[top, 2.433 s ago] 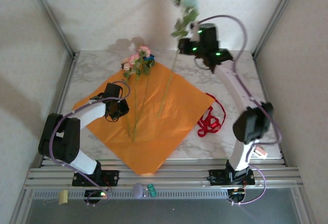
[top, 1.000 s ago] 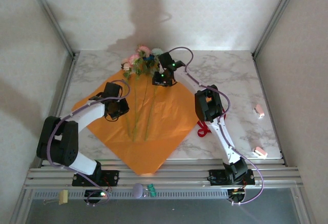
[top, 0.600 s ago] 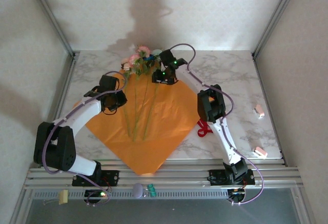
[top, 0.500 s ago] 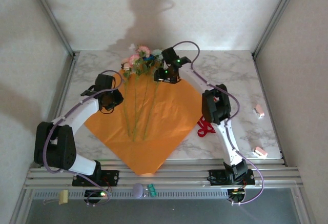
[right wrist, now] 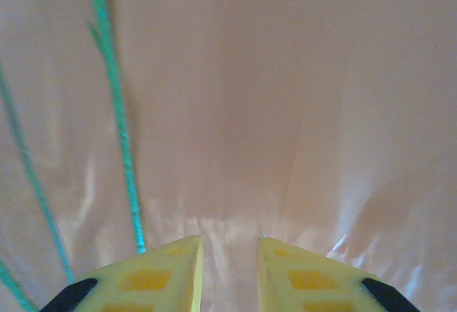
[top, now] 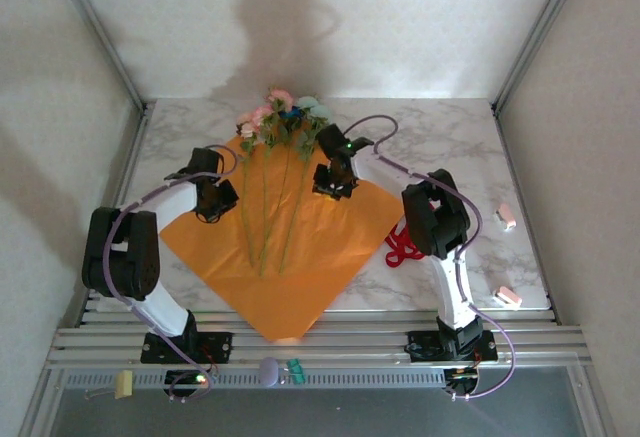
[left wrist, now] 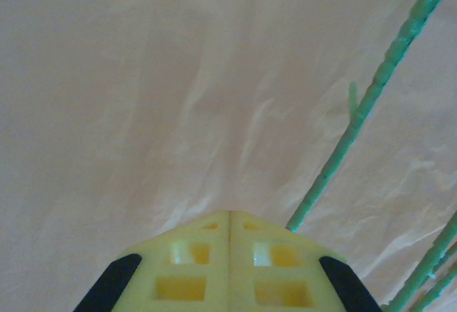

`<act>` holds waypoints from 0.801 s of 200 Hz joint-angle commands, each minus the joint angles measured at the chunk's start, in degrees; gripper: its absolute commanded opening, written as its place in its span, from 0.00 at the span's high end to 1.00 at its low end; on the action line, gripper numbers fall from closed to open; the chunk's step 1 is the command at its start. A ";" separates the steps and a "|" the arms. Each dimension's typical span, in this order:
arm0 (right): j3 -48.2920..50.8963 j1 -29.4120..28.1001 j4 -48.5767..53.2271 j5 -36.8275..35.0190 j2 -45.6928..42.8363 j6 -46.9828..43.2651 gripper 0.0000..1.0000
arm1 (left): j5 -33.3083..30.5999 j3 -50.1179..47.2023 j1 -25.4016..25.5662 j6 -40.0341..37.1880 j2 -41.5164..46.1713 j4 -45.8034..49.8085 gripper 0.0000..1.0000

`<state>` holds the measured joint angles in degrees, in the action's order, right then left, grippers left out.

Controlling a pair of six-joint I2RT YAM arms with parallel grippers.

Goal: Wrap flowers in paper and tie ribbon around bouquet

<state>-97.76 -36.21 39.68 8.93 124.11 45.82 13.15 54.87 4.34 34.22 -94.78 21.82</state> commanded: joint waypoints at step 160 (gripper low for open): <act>8.90 13.91 9.41 -3.57 -2.45 -0.24 0.74 | 5.73 6.32 9.62 5.21 -15.01 -6.36 1.00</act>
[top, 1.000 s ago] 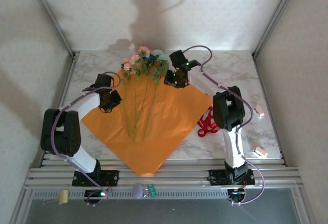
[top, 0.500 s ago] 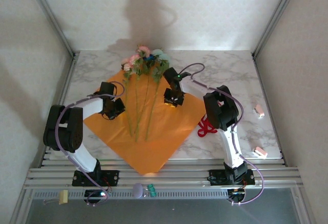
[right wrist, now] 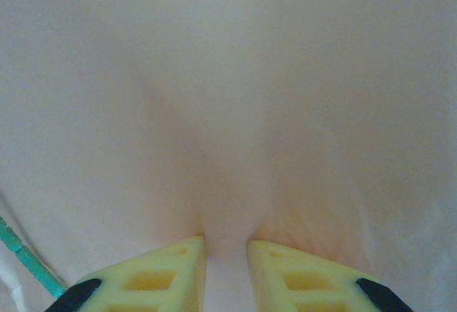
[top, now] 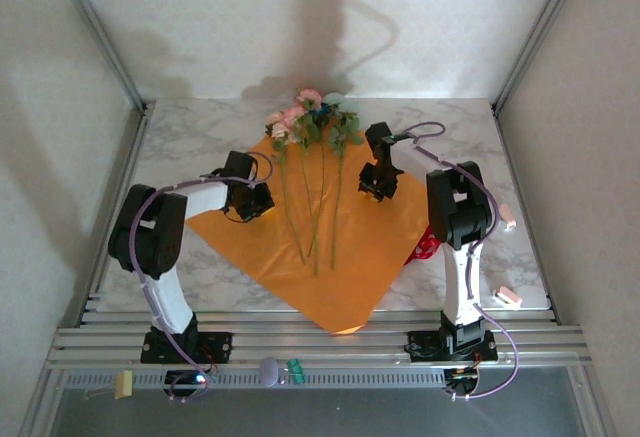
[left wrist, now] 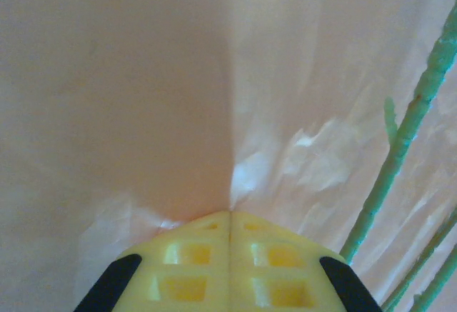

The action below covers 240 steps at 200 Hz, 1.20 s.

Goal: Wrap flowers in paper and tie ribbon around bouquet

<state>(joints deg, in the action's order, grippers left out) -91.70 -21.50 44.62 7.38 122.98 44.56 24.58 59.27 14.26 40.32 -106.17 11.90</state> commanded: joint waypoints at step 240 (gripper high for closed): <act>60.41 -42.67 -27.17 10.47 -51.38 32.84 0.39 | 18.61 -10.91 21.38 -5.30 8.86 3.55 1.00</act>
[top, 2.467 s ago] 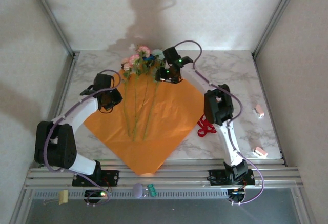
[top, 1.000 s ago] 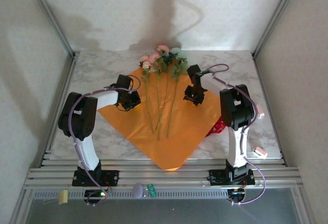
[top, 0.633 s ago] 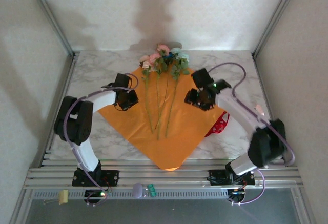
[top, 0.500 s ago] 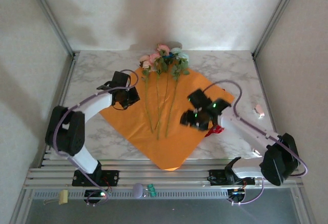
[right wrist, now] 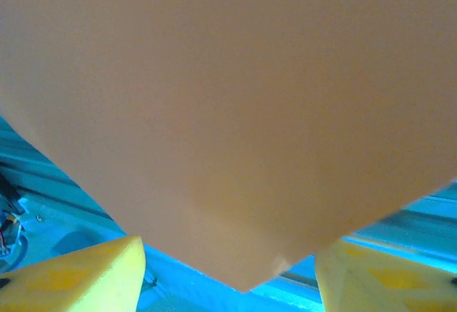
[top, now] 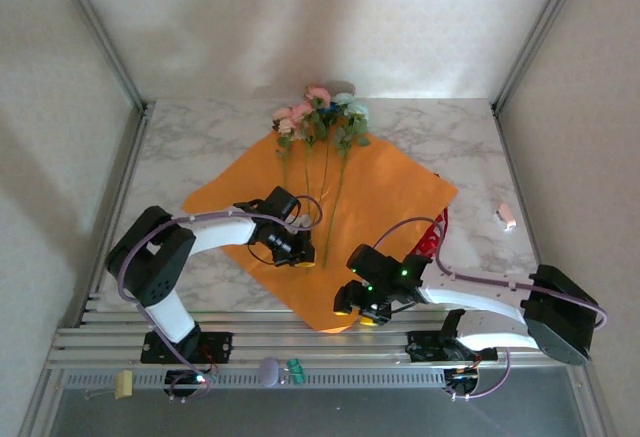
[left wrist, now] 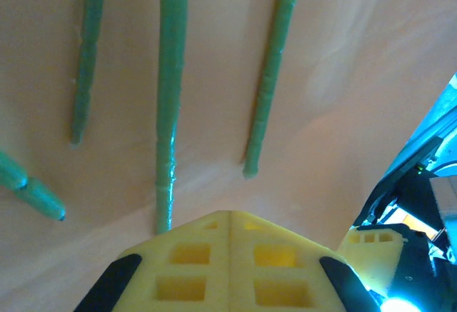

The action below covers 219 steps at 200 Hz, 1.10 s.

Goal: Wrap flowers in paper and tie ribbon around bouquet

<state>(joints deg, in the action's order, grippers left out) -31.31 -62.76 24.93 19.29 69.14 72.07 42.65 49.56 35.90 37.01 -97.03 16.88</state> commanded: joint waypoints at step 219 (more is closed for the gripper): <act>-5.16 -5.62 1.63 -3.49 2.15 3.99 0.45 | -4.86 -8.43 -4.00 -7.16 2.91 3.76 1.00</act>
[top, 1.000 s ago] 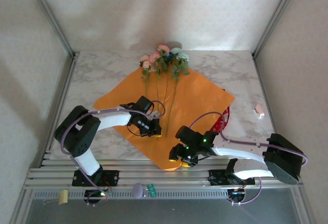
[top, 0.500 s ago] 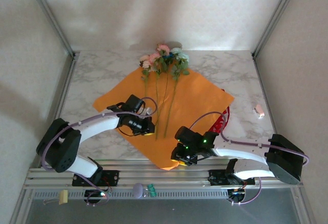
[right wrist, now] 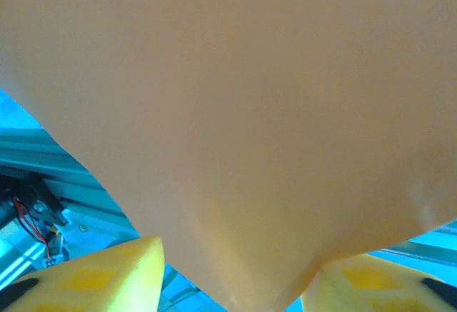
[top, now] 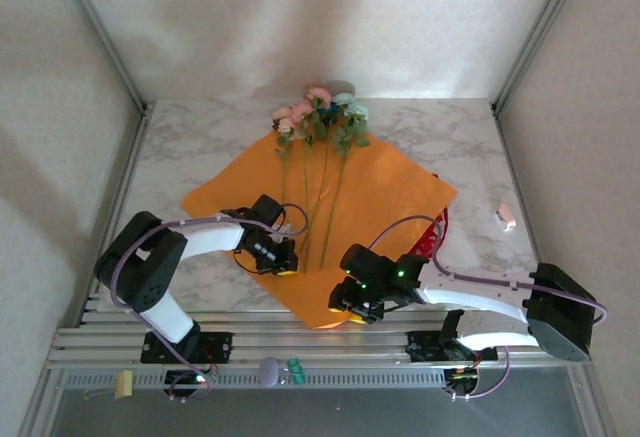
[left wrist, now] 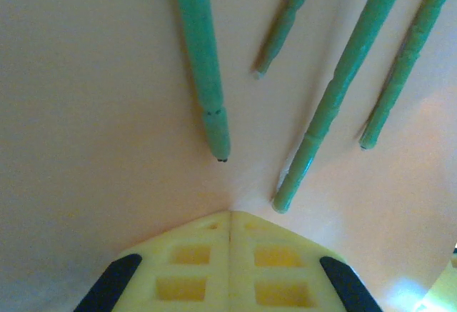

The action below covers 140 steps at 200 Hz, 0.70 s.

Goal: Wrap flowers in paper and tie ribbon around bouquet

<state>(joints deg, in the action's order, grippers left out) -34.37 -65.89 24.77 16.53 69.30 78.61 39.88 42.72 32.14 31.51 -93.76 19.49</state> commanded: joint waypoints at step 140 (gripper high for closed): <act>-5.35 -0.28 1.96 -5.56 -0.82 15.47 1.00 | -4.29 -0.26 -0.41 -4.05 -0.86 3.22 1.00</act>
<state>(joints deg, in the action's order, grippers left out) -42.24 -69.52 28.62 11.57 73.41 83.15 39.83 42.63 32.12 29.52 -93.69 19.35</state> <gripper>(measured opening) 0.059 0.044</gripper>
